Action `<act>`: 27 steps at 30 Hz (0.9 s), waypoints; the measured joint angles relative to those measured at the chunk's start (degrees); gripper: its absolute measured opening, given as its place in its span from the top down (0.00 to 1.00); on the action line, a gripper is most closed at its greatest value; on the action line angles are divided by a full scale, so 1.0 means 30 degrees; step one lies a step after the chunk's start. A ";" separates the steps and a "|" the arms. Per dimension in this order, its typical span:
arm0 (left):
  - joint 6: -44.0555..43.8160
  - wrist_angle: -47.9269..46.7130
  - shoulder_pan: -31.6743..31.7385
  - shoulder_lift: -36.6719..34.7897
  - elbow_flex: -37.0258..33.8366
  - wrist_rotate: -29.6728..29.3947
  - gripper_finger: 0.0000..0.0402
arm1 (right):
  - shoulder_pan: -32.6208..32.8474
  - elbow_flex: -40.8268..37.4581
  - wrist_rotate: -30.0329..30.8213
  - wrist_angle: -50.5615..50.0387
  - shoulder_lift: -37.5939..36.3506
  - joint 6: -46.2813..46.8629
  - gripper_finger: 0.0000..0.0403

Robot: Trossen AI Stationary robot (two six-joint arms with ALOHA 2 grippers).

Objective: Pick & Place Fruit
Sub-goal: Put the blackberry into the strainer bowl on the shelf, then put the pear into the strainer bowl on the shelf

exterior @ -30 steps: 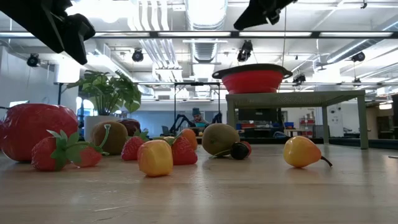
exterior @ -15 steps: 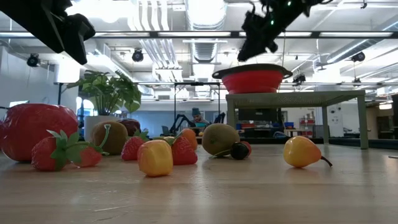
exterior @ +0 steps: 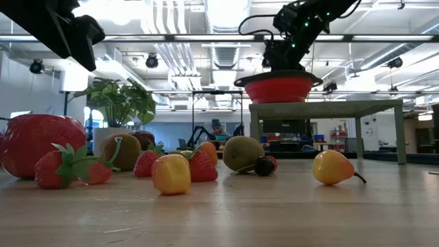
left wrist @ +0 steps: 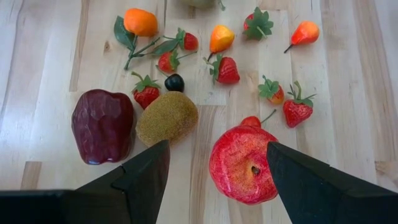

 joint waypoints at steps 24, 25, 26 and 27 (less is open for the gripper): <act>0.0000 0.0000 0.0006 0.0004 0.0000 0.0000 0.32 | -0.0255 -0.0107 0.0576 -0.0123 -0.0082 0.0045 0.64; 0.0000 0.0000 0.0000 0.0007 0.0000 0.0000 0.32 | -0.0264 -0.0107 0.0576 -0.0123 -0.0082 0.0058 0.63; 0.0000 0.0000 0.0003 0.0007 0.0000 0.0000 0.32 | -0.0270 -0.0107 0.0576 -0.0115 -0.0082 0.0058 0.61; 0.0000 0.0000 0.0003 0.0007 0.0000 0.0000 0.32 | -0.0270 -0.0107 0.0576 -0.0115 -0.0082 0.0058 0.60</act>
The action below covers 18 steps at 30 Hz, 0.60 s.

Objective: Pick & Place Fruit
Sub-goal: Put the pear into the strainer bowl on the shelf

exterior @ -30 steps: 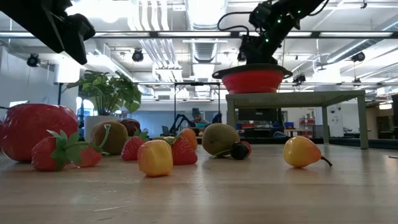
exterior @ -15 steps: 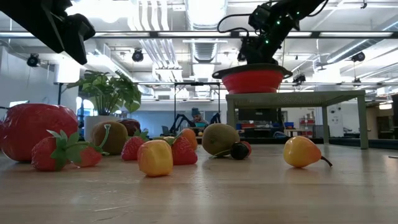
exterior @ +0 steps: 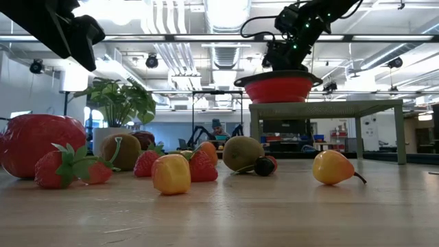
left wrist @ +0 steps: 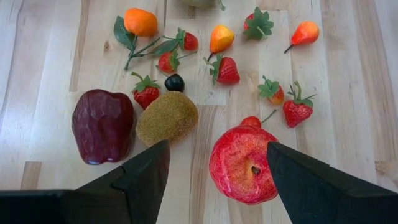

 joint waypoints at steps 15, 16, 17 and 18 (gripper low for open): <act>0.0000 0.0000 0.0004 0.0000 0.0000 -0.0007 0.32 | 0.0015 0.0216 -0.0025 0.0015 -0.0007 -0.0058 0.56; 0.0000 0.0000 -0.0002 0.0000 0.0000 -0.0007 0.32 | 0.0015 0.0233 -0.0022 0.0015 -0.0007 -0.0053 0.56; 0.0000 0.0000 0.0001 0.0000 0.0000 -0.0003 0.32 | 0.0015 0.0240 -0.0028 0.0015 -0.0007 -0.0010 0.57; 0.0000 0.0000 0.0003 0.0000 0.0000 -0.0001 0.32 | 0.0015 0.0247 -0.0042 0.0007 -0.0007 0.0146 0.58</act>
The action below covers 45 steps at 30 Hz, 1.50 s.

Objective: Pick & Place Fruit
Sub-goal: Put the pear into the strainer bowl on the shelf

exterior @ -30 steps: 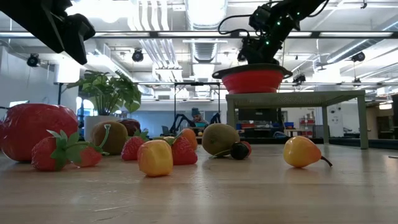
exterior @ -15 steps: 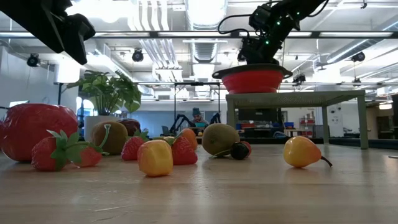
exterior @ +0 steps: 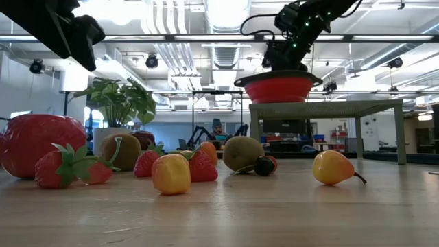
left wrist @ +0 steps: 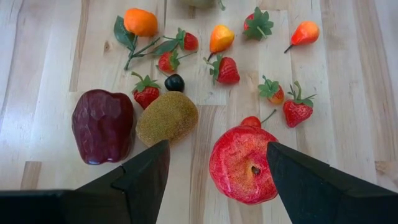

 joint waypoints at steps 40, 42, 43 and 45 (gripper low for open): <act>0.0000 0.0000 -0.0005 -0.0007 0.0000 0.0000 0.32 | 1.9420 0.0022 0.2505 -0.0852 -0.1099 0.3140 0.96; 0.0000 0.0000 -0.0001 -0.0007 0.0000 -0.0007 0.32 | 1.9896 0.0022 0.2525 -0.0882 -0.1086 0.3533 0.97; 0.0000 0.0000 -0.0006 -0.0007 0.0000 -0.0005 0.32 | 2.0100 0.0022 0.2532 -0.0882 -0.1086 0.3666 0.98; 0.0000 0.0000 -0.0002 -0.0007 0.0000 -0.0003 0.32 | 2.0441 -0.0024 0.2541 -0.0871 -0.1086 0.3924 0.98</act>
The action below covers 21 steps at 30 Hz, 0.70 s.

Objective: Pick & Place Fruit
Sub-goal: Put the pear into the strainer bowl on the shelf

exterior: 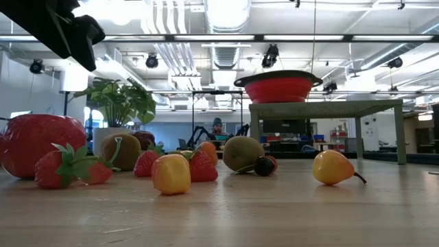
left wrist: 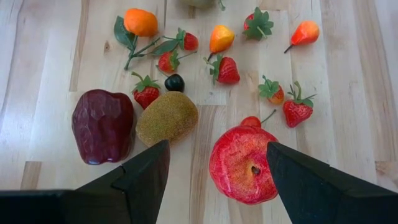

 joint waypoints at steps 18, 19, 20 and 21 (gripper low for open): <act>0.0000 0.0000 -0.0004 0.0000 0.0000 -0.0004 0.32 | 0.2163 -0.1824 0.0459 0.0219 0.0507 0.3093 0.98; 0.0000 0.0003 -0.0004 0.0000 0.0000 -0.0004 0.32 | 0.2273 -0.2013 0.0459 0.0179 0.0536 0.3271 0.98; 0.0000 -0.0002 -0.0004 0.0000 0.0000 0.0003 0.32 | 0.2374 -0.2196 0.0456 0.0414 0.0631 0.3419 0.98; 0.0000 -0.0003 -0.0001 0.0000 0.0000 0.0003 0.32 | 0.2455 -0.2346 0.0457 0.0561 0.0716 0.3575 0.98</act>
